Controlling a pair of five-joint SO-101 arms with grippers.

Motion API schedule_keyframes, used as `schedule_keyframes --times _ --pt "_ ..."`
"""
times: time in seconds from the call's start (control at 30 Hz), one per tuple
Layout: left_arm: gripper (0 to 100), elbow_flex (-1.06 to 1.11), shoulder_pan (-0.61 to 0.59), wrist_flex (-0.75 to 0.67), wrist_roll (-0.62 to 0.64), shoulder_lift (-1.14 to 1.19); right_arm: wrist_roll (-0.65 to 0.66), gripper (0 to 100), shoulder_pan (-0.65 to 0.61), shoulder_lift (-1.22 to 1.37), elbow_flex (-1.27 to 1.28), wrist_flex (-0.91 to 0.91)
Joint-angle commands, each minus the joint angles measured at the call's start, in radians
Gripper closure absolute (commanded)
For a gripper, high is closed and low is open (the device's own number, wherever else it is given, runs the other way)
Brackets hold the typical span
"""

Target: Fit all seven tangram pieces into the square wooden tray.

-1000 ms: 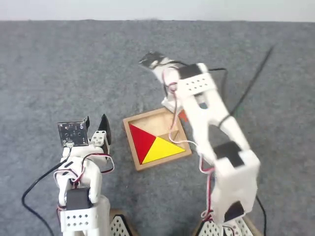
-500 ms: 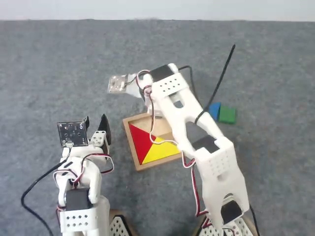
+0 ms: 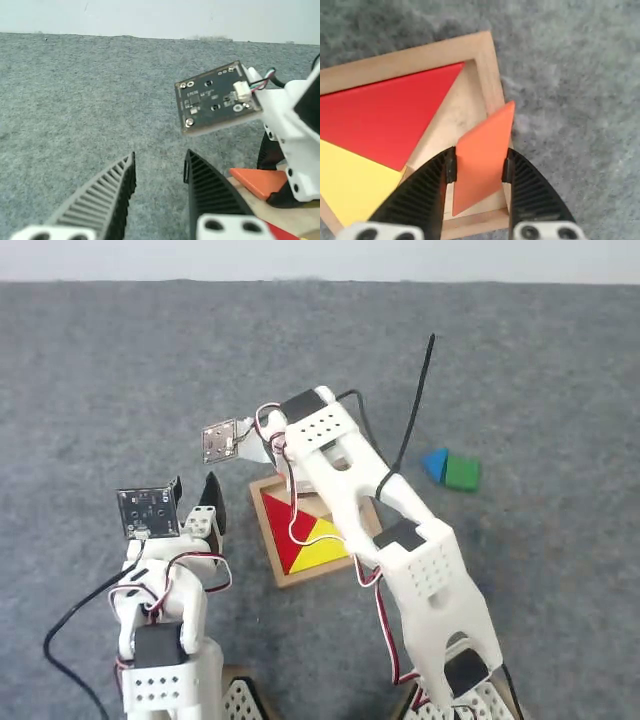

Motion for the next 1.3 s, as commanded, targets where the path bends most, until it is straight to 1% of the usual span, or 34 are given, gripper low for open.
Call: schedule_keyframes --times 0.0,0.1,0.43,0.5,0.7,0.83,0.93,1.1,1.27 --pt "85 -0.008 0.008 0.012 -0.012 -0.017 0.005 88.3 -0.041 -0.021 -0.052 0.024" --pt "85 -0.008 0.008 0.012 -0.012 -0.017 0.006 84.6 -0.058 -0.021 -0.052 0.05" --pt "85 -0.008 0.008 0.012 -0.012 -0.017 0.003 85.0 -0.062 -0.022 -0.051 0.051" --pt "85 -0.008 0.008 0.012 -0.012 -0.017 -0.018 84.9 -0.067 -0.022 -0.051 0.051" --pt "85 -0.008 0.008 0.012 -0.012 -0.017 -0.044 74.7 -0.071 -0.021 -0.051 0.051" --pt "85 -0.008 0.008 0.012 -0.012 -0.017 -0.043 74.5 -0.07 -0.022 -0.051 0.044" --pt "85 -0.008 0.008 0.012 -0.012 -0.017 -0.043 74.5 -0.051 -0.022 -0.072 0.048" --pt "85 -0.008 0.008 0.012 -0.012 -0.017 -0.04 74.5 0.028 -0.035 -0.146 0.079" --pt "85 -0.008 0.008 0.011 -0.012 -0.017 -0.044 74.5 0.038 -0.111 -0.207 0.151"
